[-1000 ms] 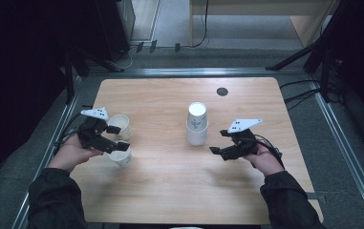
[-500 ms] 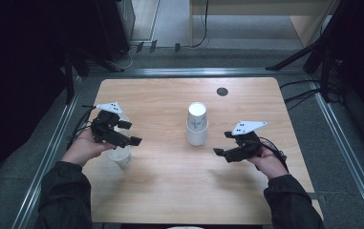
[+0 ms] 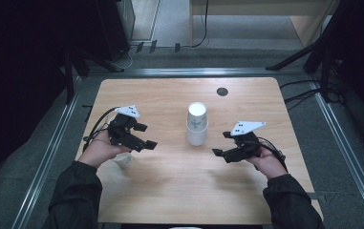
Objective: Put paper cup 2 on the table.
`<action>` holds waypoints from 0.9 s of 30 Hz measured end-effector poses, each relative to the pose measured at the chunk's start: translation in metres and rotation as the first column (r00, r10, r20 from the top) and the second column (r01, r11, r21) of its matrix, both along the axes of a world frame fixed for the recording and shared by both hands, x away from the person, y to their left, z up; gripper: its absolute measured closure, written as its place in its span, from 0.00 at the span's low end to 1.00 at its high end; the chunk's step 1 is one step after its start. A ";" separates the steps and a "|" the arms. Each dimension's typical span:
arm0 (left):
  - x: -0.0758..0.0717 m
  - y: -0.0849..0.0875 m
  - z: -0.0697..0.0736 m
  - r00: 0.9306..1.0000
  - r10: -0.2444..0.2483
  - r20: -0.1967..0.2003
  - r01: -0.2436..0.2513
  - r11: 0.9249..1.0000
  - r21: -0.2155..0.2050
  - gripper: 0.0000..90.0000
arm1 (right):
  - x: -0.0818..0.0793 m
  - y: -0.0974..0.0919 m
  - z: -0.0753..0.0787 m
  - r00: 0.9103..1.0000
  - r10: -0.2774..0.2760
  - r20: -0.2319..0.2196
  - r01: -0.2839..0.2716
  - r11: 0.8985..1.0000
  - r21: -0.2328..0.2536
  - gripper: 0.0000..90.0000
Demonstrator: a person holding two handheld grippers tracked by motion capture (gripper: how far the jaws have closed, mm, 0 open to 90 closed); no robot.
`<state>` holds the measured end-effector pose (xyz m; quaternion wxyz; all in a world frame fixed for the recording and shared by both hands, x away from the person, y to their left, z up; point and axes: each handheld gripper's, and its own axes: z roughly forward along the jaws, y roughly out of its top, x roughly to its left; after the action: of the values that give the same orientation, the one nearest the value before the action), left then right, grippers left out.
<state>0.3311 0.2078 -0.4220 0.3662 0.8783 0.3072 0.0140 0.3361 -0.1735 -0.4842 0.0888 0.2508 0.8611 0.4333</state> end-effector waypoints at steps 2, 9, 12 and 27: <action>0.000 -0.007 -0.001 1.000 0.003 -0.009 -0.003 1.000 -0.005 0.15 | 0.000 0.000 0.000 1.000 0.000 0.001 0.000 1.000 0.000 0.24; -0.006 -0.031 -0.002 0.999 -0.043 0.002 0.043 0.999 -0.016 0.15 | -0.001 0.001 0.000 1.000 0.004 -0.003 -0.004 1.000 -0.001 0.24; -0.007 -0.040 -0.005 0.999 -0.033 0.015 0.033 0.999 -0.006 0.15 | -0.001 0.002 -0.001 1.000 0.008 -0.007 -0.008 1.000 -0.004 0.24; -0.009 -0.068 -0.018 0.999 -0.043 0.017 0.043 0.999 -0.024 0.15 | -0.003 0.008 -0.003 1.000 0.026 -0.017 -0.026 1.000 -0.009 0.24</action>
<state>0.3220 0.1398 -0.4401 0.3795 0.8800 0.2855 0.0096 0.3329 -0.1660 -0.4871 0.0769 0.2430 0.8669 0.4284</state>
